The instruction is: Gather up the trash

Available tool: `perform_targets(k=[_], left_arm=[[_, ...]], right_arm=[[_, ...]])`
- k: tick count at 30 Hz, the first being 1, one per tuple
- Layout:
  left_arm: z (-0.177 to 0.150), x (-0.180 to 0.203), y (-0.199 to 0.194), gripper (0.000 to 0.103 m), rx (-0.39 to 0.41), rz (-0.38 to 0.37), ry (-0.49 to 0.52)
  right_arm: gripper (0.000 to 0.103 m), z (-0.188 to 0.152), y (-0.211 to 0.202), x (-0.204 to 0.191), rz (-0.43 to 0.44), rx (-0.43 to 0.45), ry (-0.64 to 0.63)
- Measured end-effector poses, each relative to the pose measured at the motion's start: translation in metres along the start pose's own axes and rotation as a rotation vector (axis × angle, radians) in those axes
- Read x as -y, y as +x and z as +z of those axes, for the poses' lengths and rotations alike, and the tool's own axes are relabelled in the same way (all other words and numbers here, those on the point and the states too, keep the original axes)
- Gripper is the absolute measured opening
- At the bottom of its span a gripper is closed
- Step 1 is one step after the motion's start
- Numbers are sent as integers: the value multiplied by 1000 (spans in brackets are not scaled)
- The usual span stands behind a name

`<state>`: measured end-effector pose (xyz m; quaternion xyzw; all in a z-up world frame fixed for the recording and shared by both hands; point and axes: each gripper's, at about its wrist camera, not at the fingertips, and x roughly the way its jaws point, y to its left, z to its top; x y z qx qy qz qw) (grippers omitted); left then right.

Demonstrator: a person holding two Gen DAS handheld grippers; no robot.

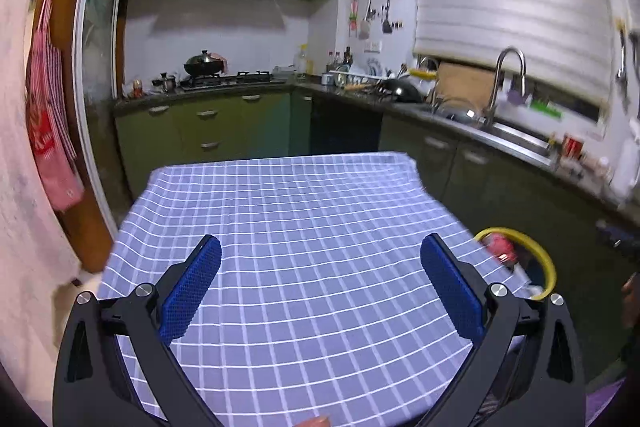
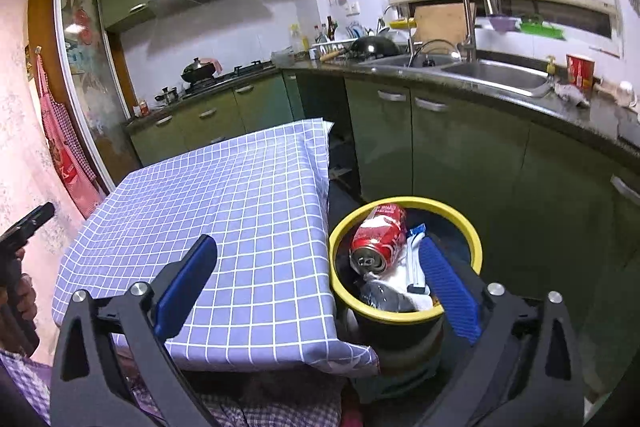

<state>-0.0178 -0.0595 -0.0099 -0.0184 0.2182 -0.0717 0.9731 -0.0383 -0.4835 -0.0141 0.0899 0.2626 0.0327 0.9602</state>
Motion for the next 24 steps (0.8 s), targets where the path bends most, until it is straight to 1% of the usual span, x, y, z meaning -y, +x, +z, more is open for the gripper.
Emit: perform_targets(k=[4,10,14,24], left_arm=[[-5,0,-6,98,15,47,15],[-8,-4,-8,98,5,68,-3],[-8,-5,-1,98,-2,88,0],[-10,-9,4,98,-12,99,-2]], right_arm=[[96,-1,7,-6,-45,-9,-25],[96,-3,18,-8,-46,-23,-38],[96,-2,25,-9,-62,-31,-48],[96,-3,31,-12,-58,-48,-57]])
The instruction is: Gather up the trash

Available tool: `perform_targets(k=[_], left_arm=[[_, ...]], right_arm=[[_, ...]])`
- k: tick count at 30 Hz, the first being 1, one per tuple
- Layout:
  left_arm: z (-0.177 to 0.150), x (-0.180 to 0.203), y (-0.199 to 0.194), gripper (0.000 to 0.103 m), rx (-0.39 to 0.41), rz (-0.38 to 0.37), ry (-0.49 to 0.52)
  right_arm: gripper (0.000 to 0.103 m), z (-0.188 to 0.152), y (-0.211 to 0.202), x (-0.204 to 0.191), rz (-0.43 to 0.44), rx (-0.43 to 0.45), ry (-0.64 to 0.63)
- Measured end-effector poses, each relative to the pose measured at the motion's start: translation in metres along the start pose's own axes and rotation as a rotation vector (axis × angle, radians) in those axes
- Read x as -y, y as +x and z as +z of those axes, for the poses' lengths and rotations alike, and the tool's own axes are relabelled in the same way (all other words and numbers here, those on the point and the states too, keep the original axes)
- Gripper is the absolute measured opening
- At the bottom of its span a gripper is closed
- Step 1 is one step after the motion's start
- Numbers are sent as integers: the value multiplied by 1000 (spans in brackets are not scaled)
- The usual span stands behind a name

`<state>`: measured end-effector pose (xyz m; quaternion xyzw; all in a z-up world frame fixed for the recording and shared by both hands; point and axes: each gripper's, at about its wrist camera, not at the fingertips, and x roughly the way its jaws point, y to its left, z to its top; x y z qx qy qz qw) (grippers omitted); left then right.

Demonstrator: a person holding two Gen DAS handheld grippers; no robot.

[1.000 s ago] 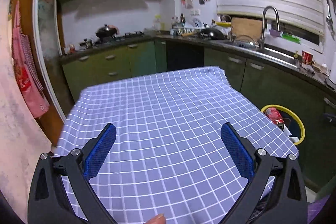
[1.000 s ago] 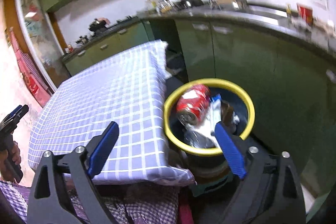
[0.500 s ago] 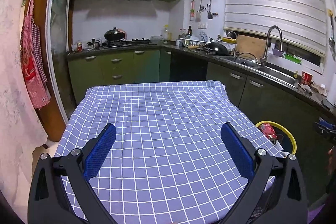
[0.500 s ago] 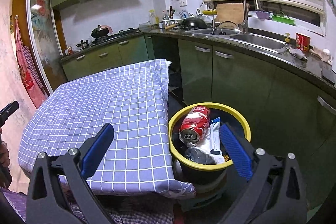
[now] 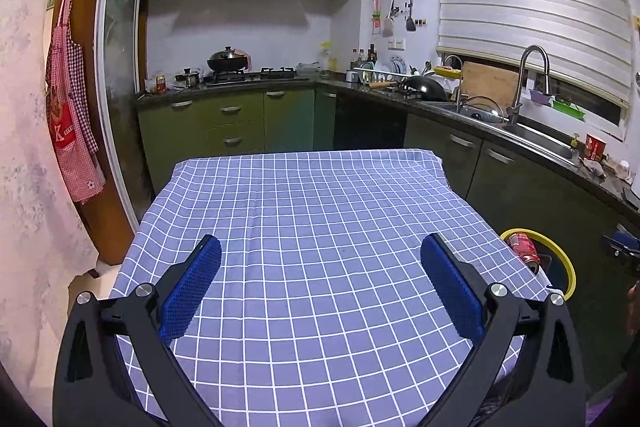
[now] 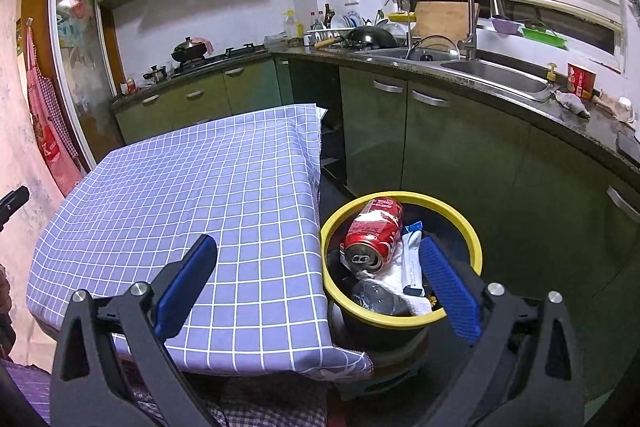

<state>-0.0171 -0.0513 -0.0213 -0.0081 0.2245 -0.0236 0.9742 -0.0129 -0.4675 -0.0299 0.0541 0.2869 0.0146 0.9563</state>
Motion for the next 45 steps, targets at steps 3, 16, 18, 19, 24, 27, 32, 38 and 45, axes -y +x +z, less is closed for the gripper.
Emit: perform_targets(k=[3,16,18,19,24,27,32,38,45], left_arm=[[1,2,1,98,-3,0,2],[0,7,-1,98,2,4,23],[0,7,-1,98,3,5,24],[-1,8,-1,98,3,6,25],[-1,8,0,98,1,4,26],[-2,8,0,98,0,5,28],[-3,8,0,98,-2,5,32],[-7,8,1,98,-6,3,36],[-8,8,4,98,-14,1,42]], right_arm=[[96,0,0,0,-1,1,0],[96,0,1,-3,4,2,-1],[96,0,0,-3,2,2,-1],[96,0,1,-3,2,2,0],[96,0,0,-3,3,3,-1],[96,0,1,-3,4,2,0],[96,0,1,-3,3,2,-1],[96,0,1,-3,3,1,1],[96,1,2,-6,4,-1,2]])
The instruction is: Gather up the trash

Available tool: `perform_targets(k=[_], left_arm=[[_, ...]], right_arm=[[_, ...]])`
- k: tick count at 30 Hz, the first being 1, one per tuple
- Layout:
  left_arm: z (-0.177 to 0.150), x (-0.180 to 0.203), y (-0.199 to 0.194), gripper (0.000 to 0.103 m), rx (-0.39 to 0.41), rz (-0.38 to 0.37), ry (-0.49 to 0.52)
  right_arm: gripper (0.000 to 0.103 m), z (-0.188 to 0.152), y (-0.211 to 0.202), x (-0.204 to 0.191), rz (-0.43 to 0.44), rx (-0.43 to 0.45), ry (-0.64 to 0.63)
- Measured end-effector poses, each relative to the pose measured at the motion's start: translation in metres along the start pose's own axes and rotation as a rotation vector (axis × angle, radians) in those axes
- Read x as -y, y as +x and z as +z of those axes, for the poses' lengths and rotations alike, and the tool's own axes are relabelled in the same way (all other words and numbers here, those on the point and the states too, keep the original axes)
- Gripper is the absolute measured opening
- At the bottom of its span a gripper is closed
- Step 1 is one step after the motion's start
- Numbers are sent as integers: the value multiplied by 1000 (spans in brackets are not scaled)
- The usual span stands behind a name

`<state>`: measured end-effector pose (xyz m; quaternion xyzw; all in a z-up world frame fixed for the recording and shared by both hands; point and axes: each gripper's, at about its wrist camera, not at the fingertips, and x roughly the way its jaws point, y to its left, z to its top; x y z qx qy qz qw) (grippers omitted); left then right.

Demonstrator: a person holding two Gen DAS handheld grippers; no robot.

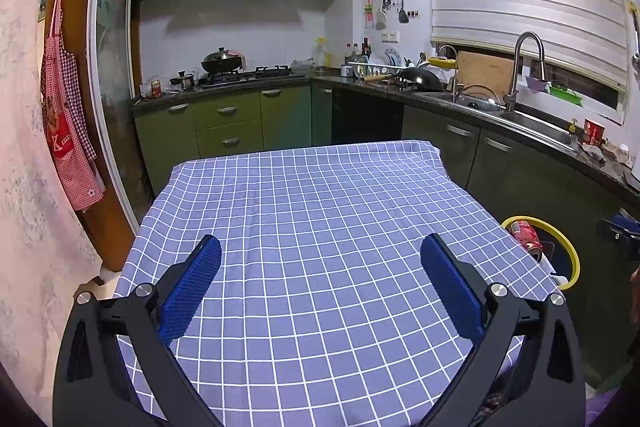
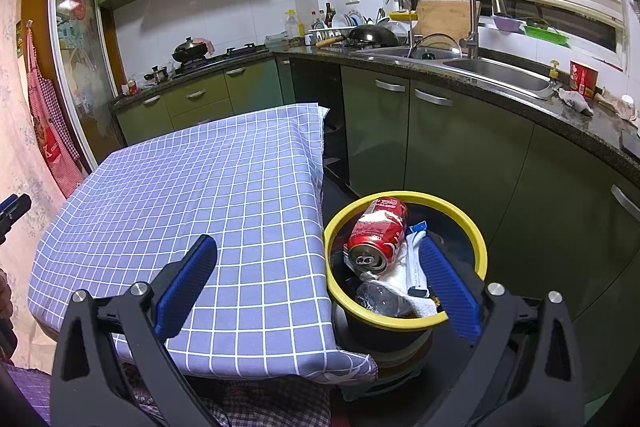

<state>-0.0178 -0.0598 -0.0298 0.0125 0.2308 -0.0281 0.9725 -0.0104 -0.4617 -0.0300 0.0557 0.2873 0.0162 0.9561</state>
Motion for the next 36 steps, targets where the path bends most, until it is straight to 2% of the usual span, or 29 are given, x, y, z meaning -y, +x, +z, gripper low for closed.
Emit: perform_targets(k=[26,36], left_arm=[[4,1,2,98,6,-9,12],[6,-1,4,98,3,-43,-2]], right_arm=[[96,-2,4,-2,4,-4,2],[96,-3,6,-2,8,-8,3]])
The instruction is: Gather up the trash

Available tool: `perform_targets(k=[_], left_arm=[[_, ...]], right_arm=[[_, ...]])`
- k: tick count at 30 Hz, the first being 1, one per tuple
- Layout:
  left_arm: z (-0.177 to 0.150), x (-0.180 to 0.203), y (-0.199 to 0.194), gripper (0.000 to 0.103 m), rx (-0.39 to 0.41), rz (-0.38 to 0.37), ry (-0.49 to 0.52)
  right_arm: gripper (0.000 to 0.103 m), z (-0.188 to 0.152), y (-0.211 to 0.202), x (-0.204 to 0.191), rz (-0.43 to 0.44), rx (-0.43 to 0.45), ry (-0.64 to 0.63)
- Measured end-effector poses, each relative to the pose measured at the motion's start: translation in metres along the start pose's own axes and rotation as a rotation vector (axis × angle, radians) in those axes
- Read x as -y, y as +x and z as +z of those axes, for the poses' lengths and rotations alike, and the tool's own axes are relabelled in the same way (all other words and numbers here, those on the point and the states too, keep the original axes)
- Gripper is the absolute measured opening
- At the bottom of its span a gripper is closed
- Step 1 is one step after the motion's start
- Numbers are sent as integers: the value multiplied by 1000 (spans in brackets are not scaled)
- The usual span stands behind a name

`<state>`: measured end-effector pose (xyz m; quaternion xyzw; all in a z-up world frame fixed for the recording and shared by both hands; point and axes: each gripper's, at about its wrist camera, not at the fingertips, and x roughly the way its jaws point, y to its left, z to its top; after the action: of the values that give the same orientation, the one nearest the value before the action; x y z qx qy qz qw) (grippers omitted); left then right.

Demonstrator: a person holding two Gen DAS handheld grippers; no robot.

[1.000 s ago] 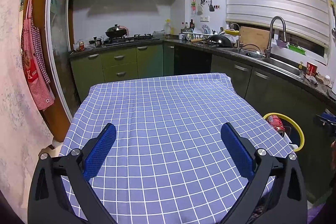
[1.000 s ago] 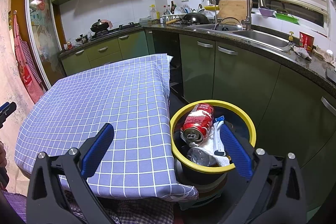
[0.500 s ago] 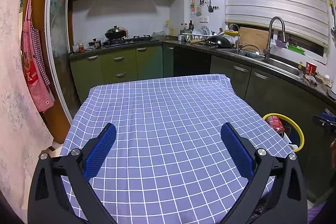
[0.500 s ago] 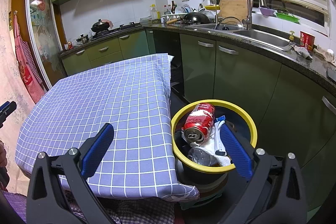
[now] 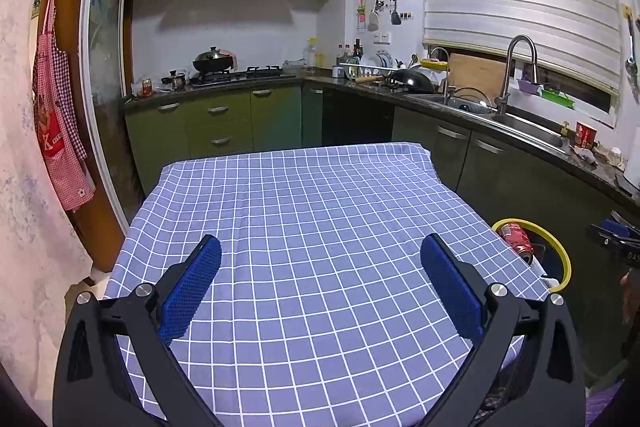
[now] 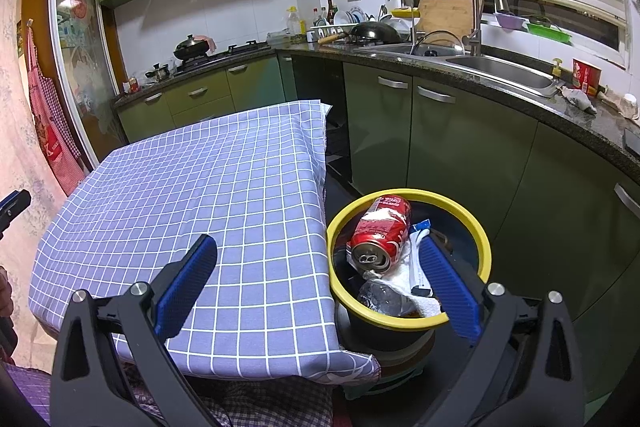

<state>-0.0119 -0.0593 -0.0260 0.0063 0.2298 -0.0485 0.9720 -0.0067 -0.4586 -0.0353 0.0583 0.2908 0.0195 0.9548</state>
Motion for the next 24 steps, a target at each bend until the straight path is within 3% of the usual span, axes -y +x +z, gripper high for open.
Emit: perform_targets(k=[10,15,24], left_arm=[[3,-1,0,98,2,-2,6],[3,-6,5,98,10,-42,-39],[6,-5,12,98,13,-17,-7]], right_arm=[[96,-3,3,-2,3,-8,-1],[96,-3,6,0,6,-14,-2],[96,-2,13,2,8,-29,-3]])
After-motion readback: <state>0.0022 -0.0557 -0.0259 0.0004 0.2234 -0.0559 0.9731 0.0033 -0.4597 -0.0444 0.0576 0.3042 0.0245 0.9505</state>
